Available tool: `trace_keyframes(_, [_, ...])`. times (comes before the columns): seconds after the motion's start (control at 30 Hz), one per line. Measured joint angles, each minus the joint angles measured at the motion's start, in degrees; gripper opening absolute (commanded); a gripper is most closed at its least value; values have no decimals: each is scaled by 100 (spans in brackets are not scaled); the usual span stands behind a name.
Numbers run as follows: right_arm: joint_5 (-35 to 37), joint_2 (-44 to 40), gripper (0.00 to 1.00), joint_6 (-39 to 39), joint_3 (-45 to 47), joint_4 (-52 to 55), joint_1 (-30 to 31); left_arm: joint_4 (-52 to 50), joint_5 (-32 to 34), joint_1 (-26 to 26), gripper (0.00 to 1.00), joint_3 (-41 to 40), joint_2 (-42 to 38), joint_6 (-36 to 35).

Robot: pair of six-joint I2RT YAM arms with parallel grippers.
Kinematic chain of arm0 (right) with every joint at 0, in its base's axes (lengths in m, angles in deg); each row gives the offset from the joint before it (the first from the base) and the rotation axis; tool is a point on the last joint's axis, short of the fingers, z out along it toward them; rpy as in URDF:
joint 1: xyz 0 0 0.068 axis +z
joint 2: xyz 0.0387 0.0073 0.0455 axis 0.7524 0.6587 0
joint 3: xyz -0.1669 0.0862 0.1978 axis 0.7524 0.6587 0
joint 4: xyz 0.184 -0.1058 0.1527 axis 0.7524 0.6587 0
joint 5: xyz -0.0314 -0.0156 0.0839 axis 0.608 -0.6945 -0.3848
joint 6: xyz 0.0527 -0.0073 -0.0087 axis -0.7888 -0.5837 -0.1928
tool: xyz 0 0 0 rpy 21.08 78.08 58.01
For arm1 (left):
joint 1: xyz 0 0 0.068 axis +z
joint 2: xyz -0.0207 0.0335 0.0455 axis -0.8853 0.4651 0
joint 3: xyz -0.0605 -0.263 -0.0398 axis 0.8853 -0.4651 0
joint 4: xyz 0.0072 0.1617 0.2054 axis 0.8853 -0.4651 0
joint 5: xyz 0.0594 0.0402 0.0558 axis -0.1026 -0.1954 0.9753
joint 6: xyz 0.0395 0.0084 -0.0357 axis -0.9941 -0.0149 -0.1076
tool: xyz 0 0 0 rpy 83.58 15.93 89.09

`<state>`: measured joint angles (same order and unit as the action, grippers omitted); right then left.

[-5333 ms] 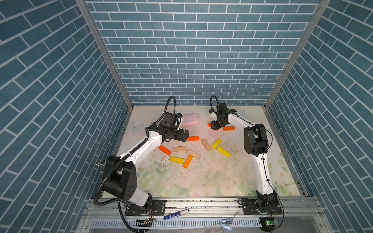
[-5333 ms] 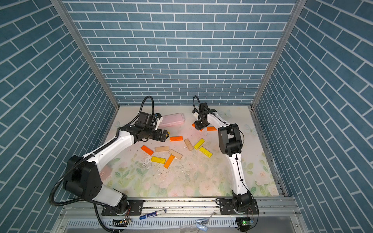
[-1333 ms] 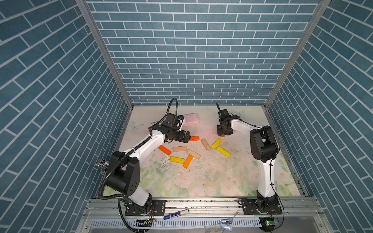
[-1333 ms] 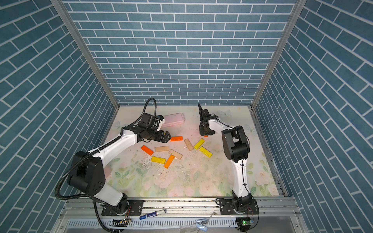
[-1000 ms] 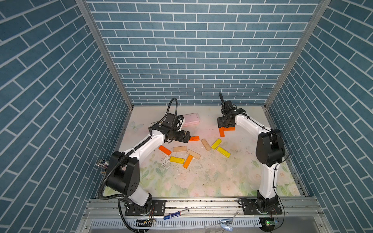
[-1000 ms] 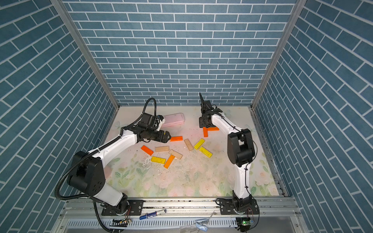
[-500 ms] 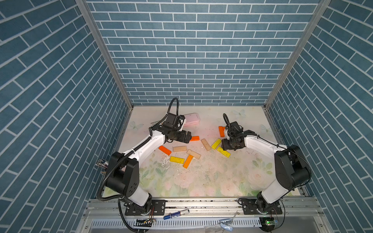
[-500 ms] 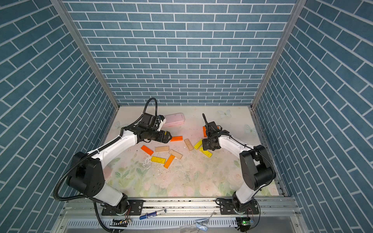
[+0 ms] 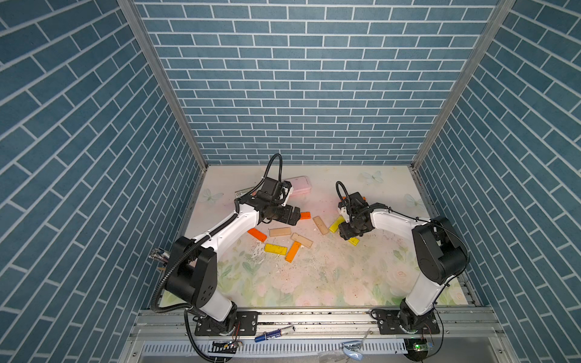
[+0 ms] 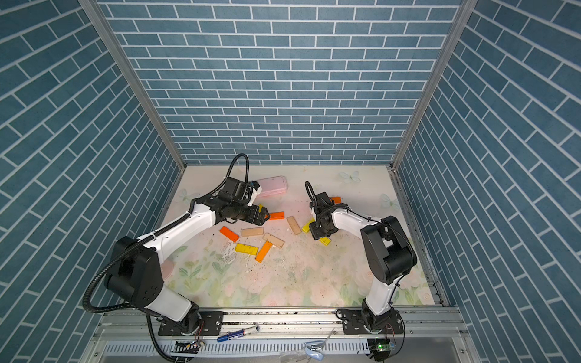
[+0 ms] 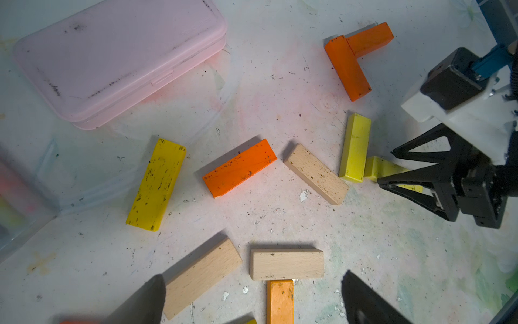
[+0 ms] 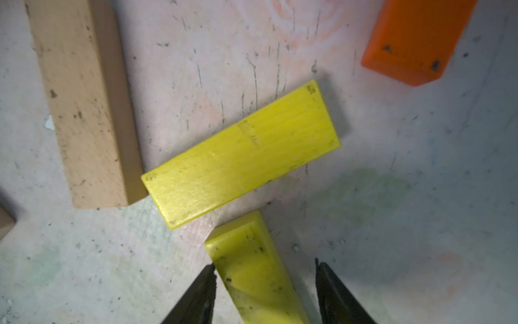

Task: Assemble the number 6 with building blocks
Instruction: Pick up the building block from the center of the board.

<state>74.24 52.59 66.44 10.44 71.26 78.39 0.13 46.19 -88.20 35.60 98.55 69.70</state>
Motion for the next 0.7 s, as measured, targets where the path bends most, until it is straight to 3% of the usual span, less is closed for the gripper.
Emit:
trace_keyframes(0.4, [-98, -81, 24, -24, 267, -111, 4, -101, 11, -24, 98, 66, 57, -7])
trace_keyframes(0.7, [70, -1266, 17, -774, 756, -160, -7, -114, 271, -363, 96, 66, 55, -39])
